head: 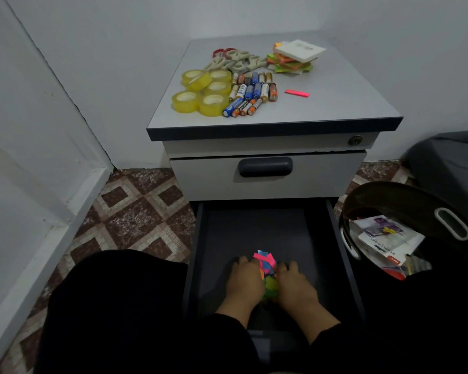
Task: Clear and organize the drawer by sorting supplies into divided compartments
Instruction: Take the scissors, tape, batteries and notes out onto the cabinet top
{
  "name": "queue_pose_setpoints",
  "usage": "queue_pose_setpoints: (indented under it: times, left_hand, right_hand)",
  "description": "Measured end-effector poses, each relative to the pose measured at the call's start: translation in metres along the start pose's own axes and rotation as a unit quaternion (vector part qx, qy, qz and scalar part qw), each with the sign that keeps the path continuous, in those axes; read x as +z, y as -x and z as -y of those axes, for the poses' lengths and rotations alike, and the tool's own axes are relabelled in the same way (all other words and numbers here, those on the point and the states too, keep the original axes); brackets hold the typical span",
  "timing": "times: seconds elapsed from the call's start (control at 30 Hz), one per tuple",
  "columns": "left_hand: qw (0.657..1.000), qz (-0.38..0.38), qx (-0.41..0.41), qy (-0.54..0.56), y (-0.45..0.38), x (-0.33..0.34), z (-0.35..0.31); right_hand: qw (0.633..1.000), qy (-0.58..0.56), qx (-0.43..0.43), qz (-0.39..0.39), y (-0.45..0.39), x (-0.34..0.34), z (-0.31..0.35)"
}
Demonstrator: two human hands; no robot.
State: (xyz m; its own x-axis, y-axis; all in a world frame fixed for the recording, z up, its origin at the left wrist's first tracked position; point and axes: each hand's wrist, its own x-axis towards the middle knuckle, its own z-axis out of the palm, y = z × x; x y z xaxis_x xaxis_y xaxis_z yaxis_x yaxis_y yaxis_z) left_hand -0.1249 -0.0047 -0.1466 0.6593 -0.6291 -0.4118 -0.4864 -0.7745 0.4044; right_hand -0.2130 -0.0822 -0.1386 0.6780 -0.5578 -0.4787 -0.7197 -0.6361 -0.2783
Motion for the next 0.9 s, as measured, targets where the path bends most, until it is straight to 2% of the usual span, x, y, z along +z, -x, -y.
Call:
queue_pose_setpoints:
  times: [0.1,0.23,0.37,0.6,0.67,0.73,0.83,0.9]
  left_hand:
    - [0.999,-0.033,0.032,-0.024,-0.011,-0.005,-0.001]
    - [0.993,0.040,0.084,-0.068,-0.020,-0.004,0.004]
    - [0.987,0.052,0.112,-0.104,-0.012,0.002,0.001]
    - [0.990,0.051,0.125,0.038,0.004,0.000,-0.006]
    - [0.995,0.008,0.093,0.032,0.005,-0.006,-0.004]
    - [1.000,-0.017,0.013,-0.006,0.005,-0.014,0.002]
    - [0.987,0.060,-0.141,-0.049,0.014,-0.017,0.013]
    - [0.978,0.093,-0.178,-0.056,0.022,-0.010,0.016]
  right_hand:
    - [1.000,0.002,0.000,0.006,0.001,0.001,-0.002]
    - [1.000,0.010,-0.003,0.019,0.002,0.002,-0.004]
    - [1.000,0.006,0.002,-0.007,0.001,0.005,-0.002]
    - [1.000,-0.004,0.007,-0.009,-0.002,0.006,0.000]
    - [1.000,-0.003,0.002,-0.004,-0.002,0.007,0.000]
    - [1.000,-0.010,-0.004,-0.007,-0.001,0.007,0.000]
    - [0.999,-0.026,-0.017,-0.017,-0.002,0.008,0.001]
    - [0.999,-0.046,-0.020,-0.016,-0.002,0.008,0.002]
